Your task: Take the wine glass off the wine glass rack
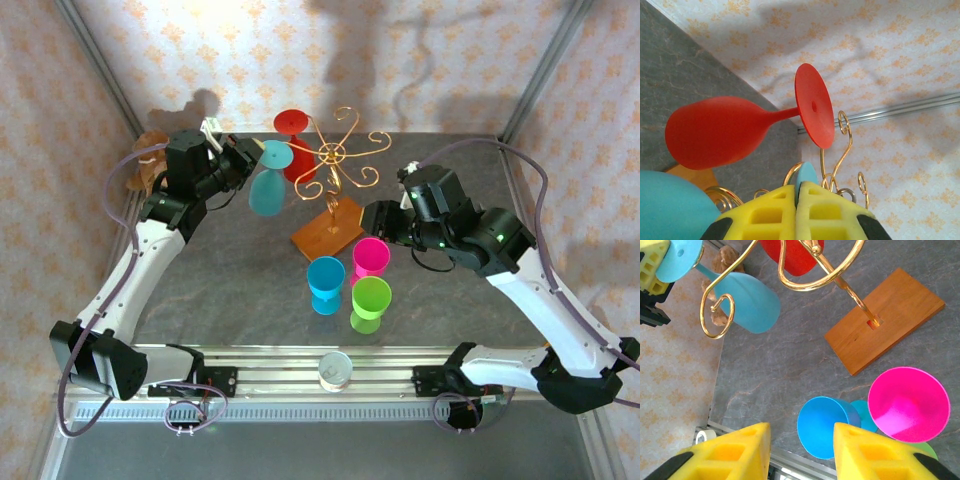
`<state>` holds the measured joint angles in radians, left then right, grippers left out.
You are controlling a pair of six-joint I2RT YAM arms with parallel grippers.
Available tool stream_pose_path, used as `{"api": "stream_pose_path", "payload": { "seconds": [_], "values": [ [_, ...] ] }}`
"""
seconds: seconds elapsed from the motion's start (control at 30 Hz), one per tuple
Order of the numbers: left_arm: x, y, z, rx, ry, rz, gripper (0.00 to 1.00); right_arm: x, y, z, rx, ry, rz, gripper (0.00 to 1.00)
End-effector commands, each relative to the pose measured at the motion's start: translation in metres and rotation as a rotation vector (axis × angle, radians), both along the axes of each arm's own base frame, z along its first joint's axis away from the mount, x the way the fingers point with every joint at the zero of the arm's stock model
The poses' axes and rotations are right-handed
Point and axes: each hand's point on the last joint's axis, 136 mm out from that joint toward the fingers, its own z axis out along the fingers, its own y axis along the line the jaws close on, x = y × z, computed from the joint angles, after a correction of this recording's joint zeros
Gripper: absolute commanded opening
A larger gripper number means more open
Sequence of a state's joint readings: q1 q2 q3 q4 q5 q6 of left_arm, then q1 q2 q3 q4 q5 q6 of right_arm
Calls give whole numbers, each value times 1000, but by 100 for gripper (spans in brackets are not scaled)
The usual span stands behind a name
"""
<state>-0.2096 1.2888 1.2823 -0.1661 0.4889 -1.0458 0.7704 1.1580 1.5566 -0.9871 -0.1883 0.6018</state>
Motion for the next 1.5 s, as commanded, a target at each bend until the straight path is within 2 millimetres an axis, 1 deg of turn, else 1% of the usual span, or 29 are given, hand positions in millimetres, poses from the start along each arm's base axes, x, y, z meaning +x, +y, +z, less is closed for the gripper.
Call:
{"api": "stream_pose_path", "payload": {
  "seconds": [0.0,0.27,0.47,0.63,0.97,1.17,1.47],
  "values": [
    [-2,1,21,-35,-55,20,0,1,-1,6,29,-18,-11,38],
    [0,8,34,-83,-89,71,0,1,0,4,31,-13,-8,38],
    [3,6,38,-105,-101,65,0,0,0,1,31,-6,-8,38],
    [7,6,36,-98,-100,69,0,1,1,3,38,-12,-10,38],
    [22,-5,36,-74,-92,15,0,1,0,3,34,-15,-11,38],
    [24,-8,41,-67,-102,1,0,2,0,4,36,-18,-13,38],
    [22,-20,41,-48,-91,-70,0,2,1,0,43,-9,-17,38]
  ]
}}
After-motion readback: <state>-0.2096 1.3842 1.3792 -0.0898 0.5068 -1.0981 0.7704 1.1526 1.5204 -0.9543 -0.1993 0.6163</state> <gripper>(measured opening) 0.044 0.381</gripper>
